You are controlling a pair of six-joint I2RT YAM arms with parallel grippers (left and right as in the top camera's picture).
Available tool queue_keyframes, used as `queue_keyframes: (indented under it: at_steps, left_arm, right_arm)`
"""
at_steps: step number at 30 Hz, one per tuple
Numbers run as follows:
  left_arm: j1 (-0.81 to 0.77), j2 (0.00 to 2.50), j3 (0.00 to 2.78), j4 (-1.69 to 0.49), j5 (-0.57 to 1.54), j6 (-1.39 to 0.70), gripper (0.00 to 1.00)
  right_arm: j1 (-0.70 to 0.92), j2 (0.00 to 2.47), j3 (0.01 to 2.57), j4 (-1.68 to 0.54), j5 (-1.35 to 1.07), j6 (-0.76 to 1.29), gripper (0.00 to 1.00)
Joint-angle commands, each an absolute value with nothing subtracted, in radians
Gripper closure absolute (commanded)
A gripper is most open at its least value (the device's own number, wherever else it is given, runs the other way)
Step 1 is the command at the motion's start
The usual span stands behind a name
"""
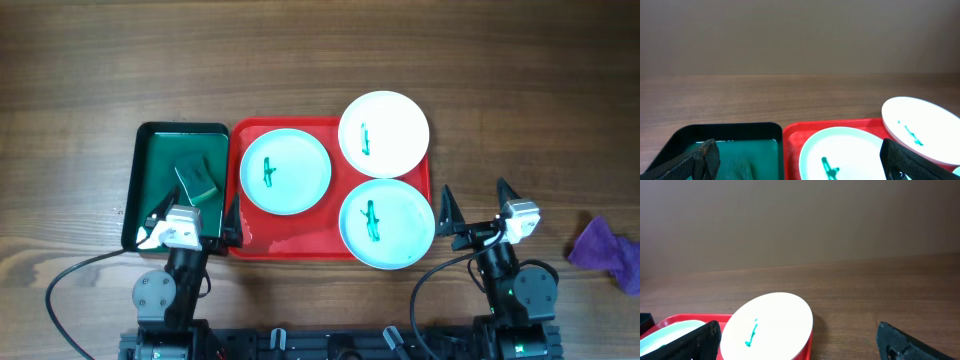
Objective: Clean dirty plates on tray and stack at the side
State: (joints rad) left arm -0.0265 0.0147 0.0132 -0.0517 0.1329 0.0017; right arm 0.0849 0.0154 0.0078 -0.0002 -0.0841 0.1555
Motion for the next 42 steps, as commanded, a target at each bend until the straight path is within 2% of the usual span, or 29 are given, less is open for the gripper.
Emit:
queue_keyframes:
  at_steps: [1,10,14,22,29,36,42]
  left_arm:
    - [-0.033,0.007,0.026,-0.045,0.145,-0.089,0.00]
    - [-0.033,0.007,0.081,-0.072,0.161,-0.166,0.00]
    - [-0.033,0.023,0.199,-0.200,0.160,-0.166,0.00]
    - [-0.033,0.367,0.611,-0.500,0.160,-0.165,0.00]
    - [-0.033,0.668,0.852,-0.683,0.161,-0.166,0.00]
    - [-0.033,0.680,0.859,-0.716,0.164,-0.166,0.00]
    - [-0.033,0.680,0.859,-0.712,0.163,-0.166,0.00]
  right_arm:
    - [0.092,0.011,0.005,0.003,-0.066,0.160,0.00]
    - [0.092,0.011,0.005,0.009,-0.066,0.158,0.00]
    - [0.092,0.011,0.012,0.047,-0.071,0.159,0.00]
    - [0.092,0.052,0.124,0.017,-0.157,0.181,0.00]
    - [0.092,0.287,0.328,-0.068,-0.279,0.191,0.00]
    - [0.092,0.701,0.647,-0.304,-0.464,0.183,0.00]
    - [0.092,0.855,0.656,-0.295,-0.499,0.282,0.00]
